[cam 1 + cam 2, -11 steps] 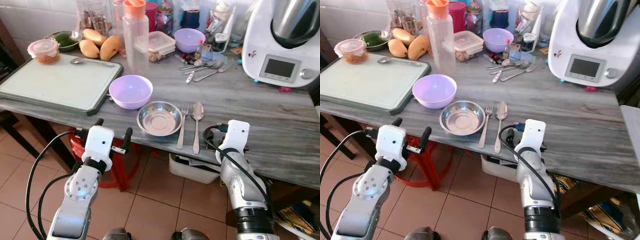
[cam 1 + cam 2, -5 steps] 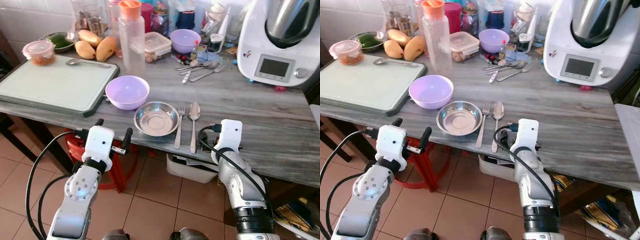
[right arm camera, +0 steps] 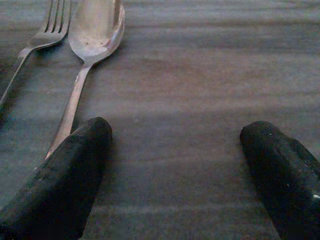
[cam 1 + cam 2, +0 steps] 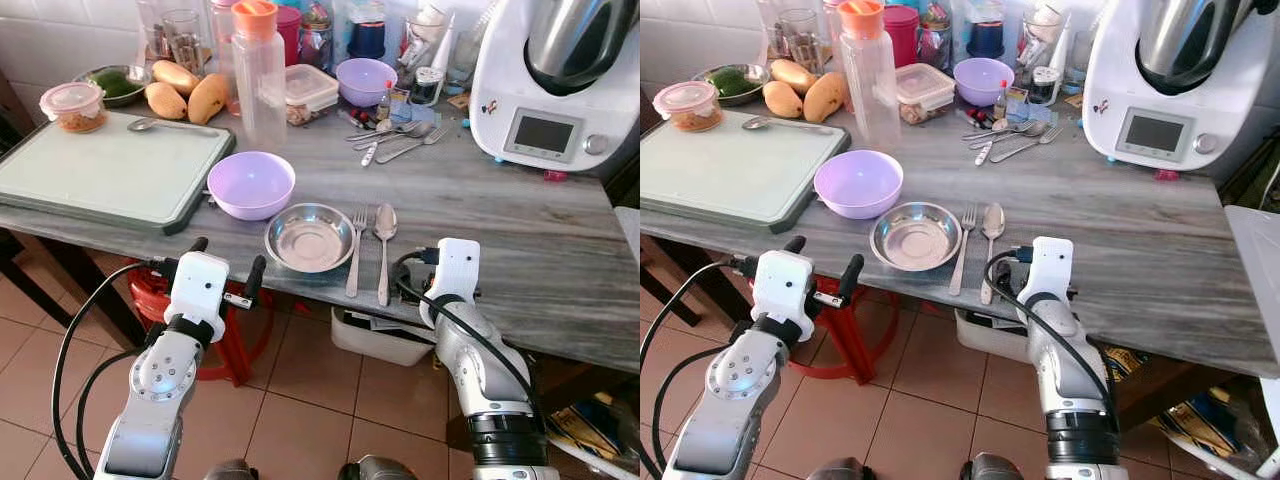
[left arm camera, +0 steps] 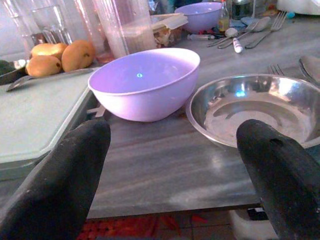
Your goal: Setting the table
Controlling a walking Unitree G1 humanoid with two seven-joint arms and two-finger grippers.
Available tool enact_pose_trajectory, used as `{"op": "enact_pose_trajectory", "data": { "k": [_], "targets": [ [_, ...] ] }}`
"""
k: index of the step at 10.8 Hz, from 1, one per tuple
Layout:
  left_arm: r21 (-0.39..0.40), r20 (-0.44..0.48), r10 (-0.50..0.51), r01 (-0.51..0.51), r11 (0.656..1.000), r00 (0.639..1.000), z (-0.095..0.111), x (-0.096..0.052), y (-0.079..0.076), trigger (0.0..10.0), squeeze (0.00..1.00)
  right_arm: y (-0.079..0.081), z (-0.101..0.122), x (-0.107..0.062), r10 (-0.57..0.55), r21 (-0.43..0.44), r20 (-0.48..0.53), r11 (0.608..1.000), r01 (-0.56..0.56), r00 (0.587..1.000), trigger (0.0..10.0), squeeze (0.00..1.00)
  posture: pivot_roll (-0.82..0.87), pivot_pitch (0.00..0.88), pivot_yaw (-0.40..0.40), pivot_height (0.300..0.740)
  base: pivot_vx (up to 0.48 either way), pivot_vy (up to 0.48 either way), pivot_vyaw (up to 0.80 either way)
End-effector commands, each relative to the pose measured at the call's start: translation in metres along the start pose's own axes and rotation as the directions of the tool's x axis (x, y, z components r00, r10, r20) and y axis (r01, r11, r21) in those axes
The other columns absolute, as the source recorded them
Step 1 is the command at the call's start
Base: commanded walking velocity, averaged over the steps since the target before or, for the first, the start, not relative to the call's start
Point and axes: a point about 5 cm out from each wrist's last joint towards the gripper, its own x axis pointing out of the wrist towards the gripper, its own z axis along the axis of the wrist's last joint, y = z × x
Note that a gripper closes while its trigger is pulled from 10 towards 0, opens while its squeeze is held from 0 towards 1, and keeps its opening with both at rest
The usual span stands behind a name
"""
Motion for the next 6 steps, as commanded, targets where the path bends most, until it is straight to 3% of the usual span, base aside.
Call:
{"op": "enact_pose_trajectory", "data": {
  "k": [1, 6],
  "targets": [
    [-0.001, -0.009, -0.008, 0.008, 1.000, 1.000, -0.0013, 0.0012, -0.0017, 10.0, 0.00, 0.0172, -0.0122, 0.0003, 0.090, 0.000, -0.069, 0.996, -0.090, 0.994, 10.0, 0.26, 0.10, 0.000, -0.024, 0.740, 0.000, 0.000, 0.00],
    [0.000, -0.007, -0.010, 0.010, 1.000, 1.000, -0.0008, 0.0021, -0.0023, 10.0, 0.00, 0.0200, -0.0121, 0.0005, 0.120, -0.012, -0.068, 0.993, -0.122, 0.990, 10.0, 0.26, 0.10, 0.000, -0.023, 0.740, 0.000, 0.000, 0.00]
  ]
}}
